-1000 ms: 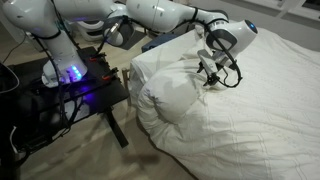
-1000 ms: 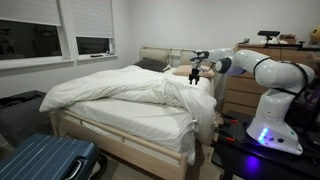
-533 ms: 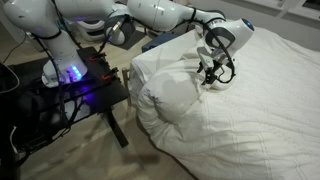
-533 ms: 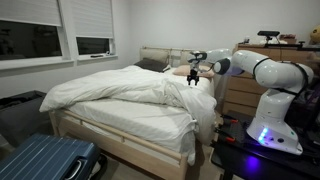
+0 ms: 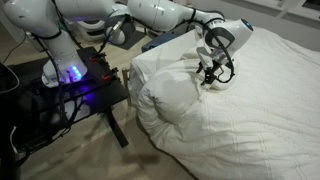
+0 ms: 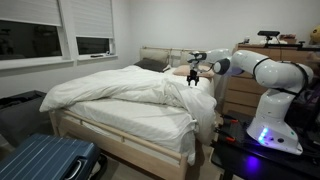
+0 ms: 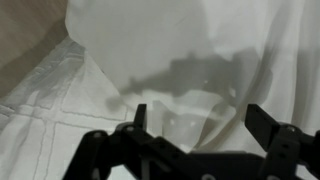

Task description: Uncover the duvet

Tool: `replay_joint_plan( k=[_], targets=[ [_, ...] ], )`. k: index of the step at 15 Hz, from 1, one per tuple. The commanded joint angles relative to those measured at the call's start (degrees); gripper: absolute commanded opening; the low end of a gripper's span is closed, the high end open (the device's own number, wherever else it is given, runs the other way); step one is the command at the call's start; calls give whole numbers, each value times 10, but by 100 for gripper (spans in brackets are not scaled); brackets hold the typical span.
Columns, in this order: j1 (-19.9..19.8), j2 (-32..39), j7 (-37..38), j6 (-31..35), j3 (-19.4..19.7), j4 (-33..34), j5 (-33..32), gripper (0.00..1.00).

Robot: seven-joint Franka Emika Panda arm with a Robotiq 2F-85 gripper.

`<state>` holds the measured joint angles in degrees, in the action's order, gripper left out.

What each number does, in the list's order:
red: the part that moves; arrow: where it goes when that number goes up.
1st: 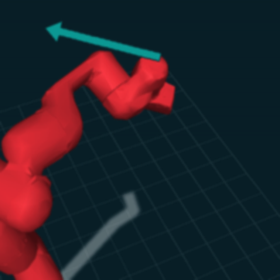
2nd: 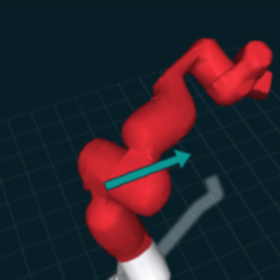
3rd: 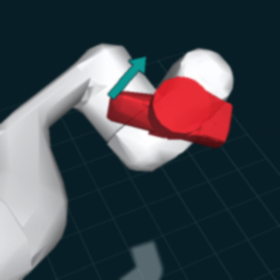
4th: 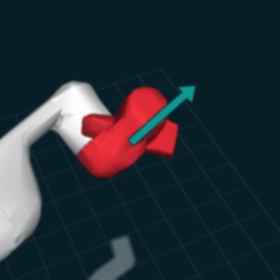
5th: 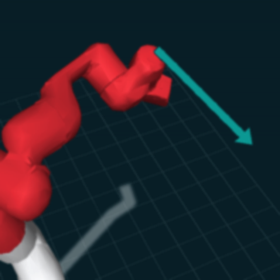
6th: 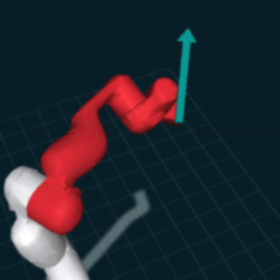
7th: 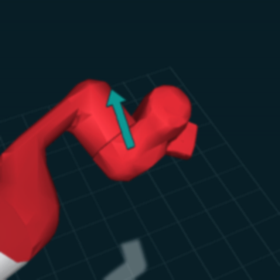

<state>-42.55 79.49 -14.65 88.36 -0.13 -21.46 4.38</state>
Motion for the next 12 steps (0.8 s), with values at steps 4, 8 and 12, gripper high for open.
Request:
replay_joint_plan(
  k=[4, 8, 12],
  targets=[
    [11, 46, -84, -125, 19, 17, -39, 100],
    [18, 52, -80, -141, 27, -18, -52, 100],
    [24, 57, -75, -151, 34, -33, -59, 100]
  ],
)
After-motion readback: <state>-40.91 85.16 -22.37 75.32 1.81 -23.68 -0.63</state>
